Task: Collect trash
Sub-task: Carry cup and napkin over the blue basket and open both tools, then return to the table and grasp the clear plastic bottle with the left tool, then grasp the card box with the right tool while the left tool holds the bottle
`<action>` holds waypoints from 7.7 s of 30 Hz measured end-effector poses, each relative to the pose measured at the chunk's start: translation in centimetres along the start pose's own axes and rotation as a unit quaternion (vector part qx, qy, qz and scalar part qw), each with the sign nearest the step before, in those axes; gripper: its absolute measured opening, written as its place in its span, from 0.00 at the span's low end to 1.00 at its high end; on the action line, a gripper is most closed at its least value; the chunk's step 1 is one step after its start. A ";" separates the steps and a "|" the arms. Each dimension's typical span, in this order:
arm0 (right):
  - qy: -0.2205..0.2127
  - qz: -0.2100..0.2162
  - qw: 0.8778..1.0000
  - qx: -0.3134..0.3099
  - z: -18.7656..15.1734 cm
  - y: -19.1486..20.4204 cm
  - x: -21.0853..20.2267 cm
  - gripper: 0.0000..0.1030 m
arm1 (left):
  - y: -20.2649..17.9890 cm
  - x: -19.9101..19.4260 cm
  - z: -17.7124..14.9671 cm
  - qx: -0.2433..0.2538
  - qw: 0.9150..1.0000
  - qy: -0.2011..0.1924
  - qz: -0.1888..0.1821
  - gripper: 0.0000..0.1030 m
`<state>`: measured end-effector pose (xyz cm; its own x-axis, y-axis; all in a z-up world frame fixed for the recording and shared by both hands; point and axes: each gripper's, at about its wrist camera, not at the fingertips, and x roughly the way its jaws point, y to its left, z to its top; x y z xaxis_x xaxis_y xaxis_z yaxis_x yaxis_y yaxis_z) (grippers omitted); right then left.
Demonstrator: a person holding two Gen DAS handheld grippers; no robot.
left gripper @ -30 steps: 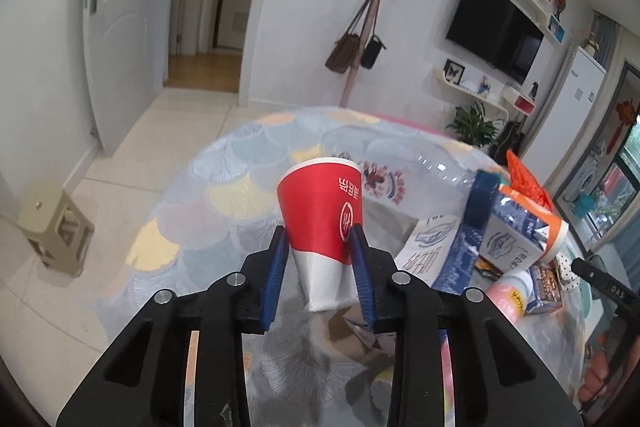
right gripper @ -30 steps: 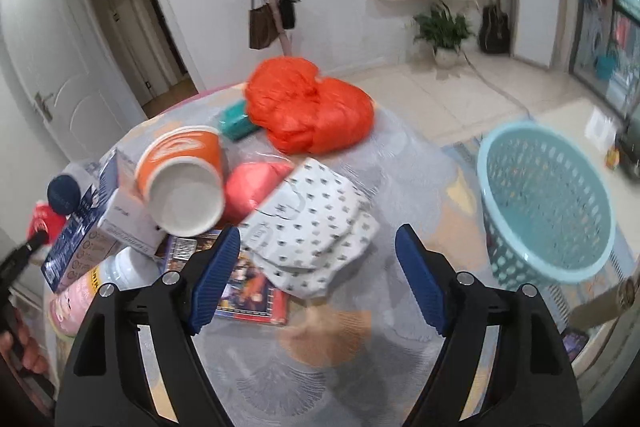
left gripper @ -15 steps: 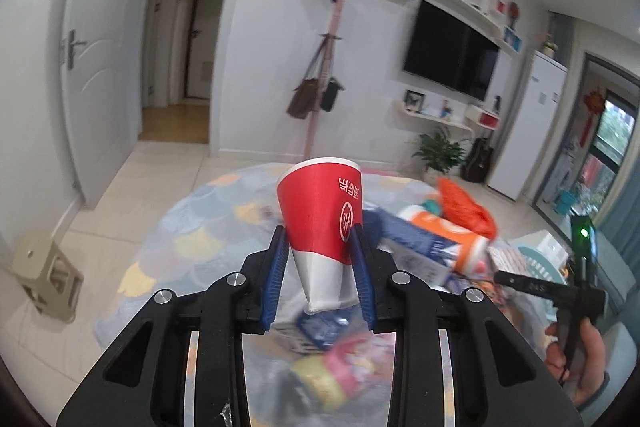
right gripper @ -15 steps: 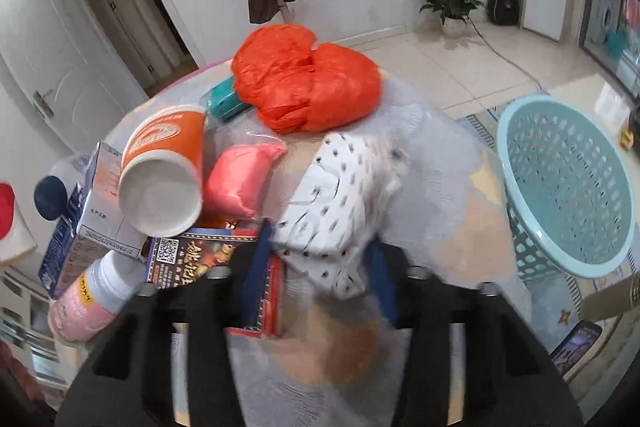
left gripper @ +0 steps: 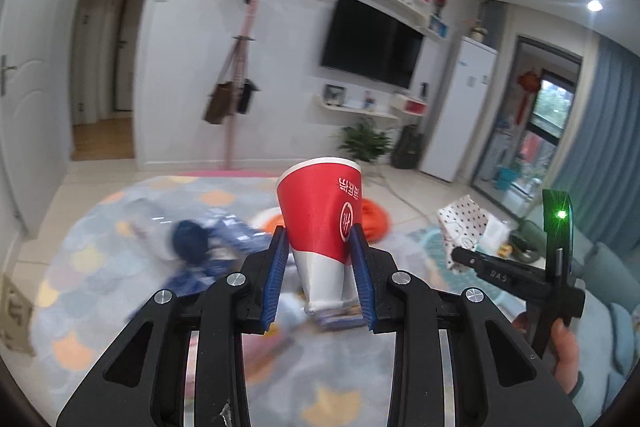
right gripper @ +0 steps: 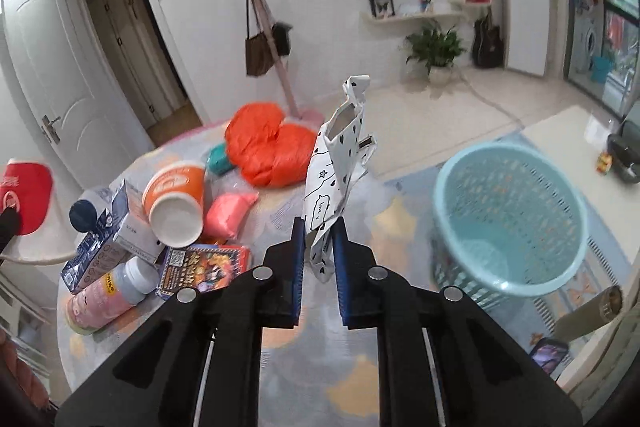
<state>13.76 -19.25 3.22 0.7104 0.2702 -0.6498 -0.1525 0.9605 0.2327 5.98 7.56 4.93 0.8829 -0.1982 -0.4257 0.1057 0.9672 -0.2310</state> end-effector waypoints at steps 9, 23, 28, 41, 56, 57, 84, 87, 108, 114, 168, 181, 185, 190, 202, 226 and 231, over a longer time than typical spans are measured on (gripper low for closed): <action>-0.041 -0.062 0.997 0.012 1.2 -5.8 -3.6 0.12 | -6.6 5.4 1.7 0.028 0.998 0.018 -0.059 0.29; 0.014 -0.139 0.985 0.100 0.2 -17.5 -0.8 0.12 | -18.9 15.8 0.8 0.077 0.988 0.072 -0.115 0.29; 0.050 -0.153 0.980 0.115 -1.1 -20.2 2.0 0.12 | -19.8 20.9 -2.5 0.068 0.986 0.122 -0.092 0.29; 0.112 -0.163 0.970 0.140 -2.4 -23.9 7.2 0.12 | -22.8 26.7 -4.5 0.087 0.980 0.166 -0.065 0.30; 0.100 -0.174 0.970 0.137 -1.3 -24.0 5.6 0.51 | -21.6 25.3 -3.0 0.066 0.979 0.175 -0.075 0.61; 0.093 -0.172 0.972 0.133 -0.9 -23.5 4.7 0.51 | -21.5 24.6 -2.6 0.067 0.980 0.173 -0.076 0.61; -0.078 -0.017 0.995 -0.059 5.6 -0.8 -15.1 0.68 | -13.9 -6.9 16.4 0.055 0.996 -0.033 -0.056 0.68; -0.076 0.005 0.995 -0.064 5.3 1.0 -14.4 0.68 | -10.1 -7.5 14.2 0.047 0.998 -0.025 -0.028 0.68; 0.007 0.065 0.992 -0.105 1.1 9.9 -0.1 0.68 | 14.4 2.1 3.4 -0.143 0.978 0.109 0.104 0.71; 0.023 0.057 0.993 -0.099 0.8 9.3 2.0 0.68 | 18.1 7.2 3.4 -0.239 0.954 0.136 0.122 0.71; 0.153 0.164 0.929 -0.295 -10.1 13.2 -0.2 0.77 | 18.6 -4.5 -8.0 -0.164 0.967 0.169 0.099 0.47; 0.138 0.130 0.902 -0.388 -10.6 15.8 3.4 0.81 | 18.6 -2.0 -7.0 -0.161 0.957 0.175 0.166 0.62; 0.144 0.146 0.906 -0.370 -10.3 16.2 4.3 0.81 | 17.8 -1.2 -7.6 -0.138 0.955 0.192 0.179 0.49; 0.140 0.164 0.913 -0.348 -10.4 14.9 3.6 0.40 | 16.4 -3.6 -8.2 -0.125 0.960 0.164 0.188 0.46; 0.103 0.159 0.921 -0.339 -8.9 14.4 2.5 0.77 | 13.3 -6.7 -8.2 -0.113 0.969 0.136 0.171 0.46; 0.114 0.195 0.901 -0.370 -9.7 17.2 4.0 0.58 | 10.1 -9.0 -6.3 -0.084 0.983 0.087 0.135 0.46; 0.063 0.168 0.927 -0.328 -9.6 13.4 -1.4 0.58 | 6.6 -9.1 -4.9 -0.051 0.991 0.074 0.099 0.46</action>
<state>4.15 -6.08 0.31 0.4679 0.5270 -0.7095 -0.7651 0.6433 -0.0268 -3.63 14.94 3.01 0.8037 -0.0343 -0.5940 -0.1168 0.9698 -0.2140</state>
